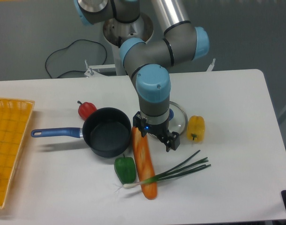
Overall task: Pick up the green onion
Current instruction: 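Move the gripper down toward the green onion bunch beside the bread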
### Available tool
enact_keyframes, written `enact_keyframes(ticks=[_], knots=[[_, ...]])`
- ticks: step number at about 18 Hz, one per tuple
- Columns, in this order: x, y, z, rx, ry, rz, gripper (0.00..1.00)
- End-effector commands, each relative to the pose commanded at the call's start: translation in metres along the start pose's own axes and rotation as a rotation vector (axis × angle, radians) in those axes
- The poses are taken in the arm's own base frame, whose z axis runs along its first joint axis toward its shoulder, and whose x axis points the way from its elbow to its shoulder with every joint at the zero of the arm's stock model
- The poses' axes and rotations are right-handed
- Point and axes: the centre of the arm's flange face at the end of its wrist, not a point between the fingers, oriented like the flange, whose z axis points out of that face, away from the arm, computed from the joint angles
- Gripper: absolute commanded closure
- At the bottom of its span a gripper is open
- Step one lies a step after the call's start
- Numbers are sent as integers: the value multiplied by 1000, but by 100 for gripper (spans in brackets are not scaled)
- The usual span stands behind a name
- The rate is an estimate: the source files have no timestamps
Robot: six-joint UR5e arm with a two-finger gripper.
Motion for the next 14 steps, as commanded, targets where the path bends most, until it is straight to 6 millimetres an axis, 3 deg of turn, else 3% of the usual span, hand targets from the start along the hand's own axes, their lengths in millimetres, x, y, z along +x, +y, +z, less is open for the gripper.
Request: enact_keyframes(ticks=[14], knots=[[-16, -23, 24, 97, 68, 0, 0]])
